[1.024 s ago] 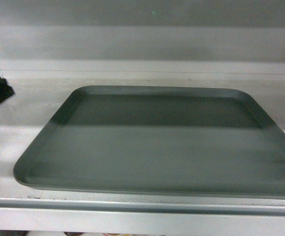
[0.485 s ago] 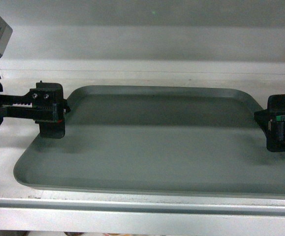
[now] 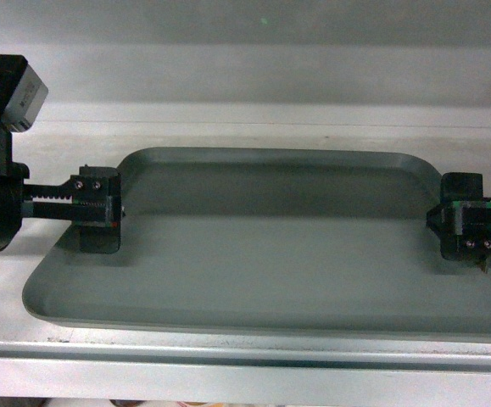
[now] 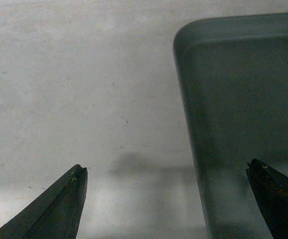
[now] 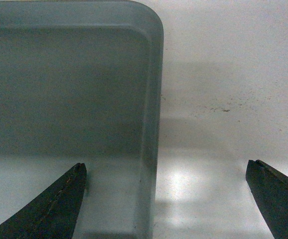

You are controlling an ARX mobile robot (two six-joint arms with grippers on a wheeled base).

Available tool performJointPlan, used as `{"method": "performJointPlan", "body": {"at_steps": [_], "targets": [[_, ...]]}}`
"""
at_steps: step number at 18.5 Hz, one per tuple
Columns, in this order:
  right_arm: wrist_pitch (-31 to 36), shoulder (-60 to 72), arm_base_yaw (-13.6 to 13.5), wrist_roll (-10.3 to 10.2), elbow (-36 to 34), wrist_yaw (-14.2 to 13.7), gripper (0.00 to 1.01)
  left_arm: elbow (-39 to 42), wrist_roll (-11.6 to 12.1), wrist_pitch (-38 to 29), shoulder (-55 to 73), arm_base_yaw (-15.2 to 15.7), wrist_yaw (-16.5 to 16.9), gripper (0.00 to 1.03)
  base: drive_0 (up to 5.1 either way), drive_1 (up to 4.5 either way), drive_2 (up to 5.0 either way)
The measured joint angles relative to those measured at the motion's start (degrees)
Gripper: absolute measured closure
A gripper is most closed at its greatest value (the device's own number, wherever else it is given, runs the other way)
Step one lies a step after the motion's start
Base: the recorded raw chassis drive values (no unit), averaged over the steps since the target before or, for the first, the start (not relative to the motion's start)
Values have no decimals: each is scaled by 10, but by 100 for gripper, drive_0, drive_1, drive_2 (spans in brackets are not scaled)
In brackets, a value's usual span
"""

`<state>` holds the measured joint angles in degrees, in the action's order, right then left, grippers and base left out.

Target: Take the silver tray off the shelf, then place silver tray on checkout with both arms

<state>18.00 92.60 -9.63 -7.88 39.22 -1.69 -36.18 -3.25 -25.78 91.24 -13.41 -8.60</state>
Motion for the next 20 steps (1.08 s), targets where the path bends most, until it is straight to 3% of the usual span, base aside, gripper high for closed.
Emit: {"method": "performJointPlan", "body": {"at_steps": [4,10,11,17,20], "targets": [[-14,10,-13,-7,13,-13,3,0,-3,0,9,-15,-5,5,0,0,0],[-14,12,-21,-16,15,-27,3,6,-8,-13,14,-14,-8,5,0,0,0],[-13,12,-24,-17,15,-31,4,7,-5,-14,14,-15,-9,9,0,0,0],[2,13,-39,-25,10,-34,52,10,7,-27,10,-24,-10,58,0,0,0],[13,13,-42,-25,5,-49,78,10,7,-28,8,-28,-10,83,0,0,0]]}}
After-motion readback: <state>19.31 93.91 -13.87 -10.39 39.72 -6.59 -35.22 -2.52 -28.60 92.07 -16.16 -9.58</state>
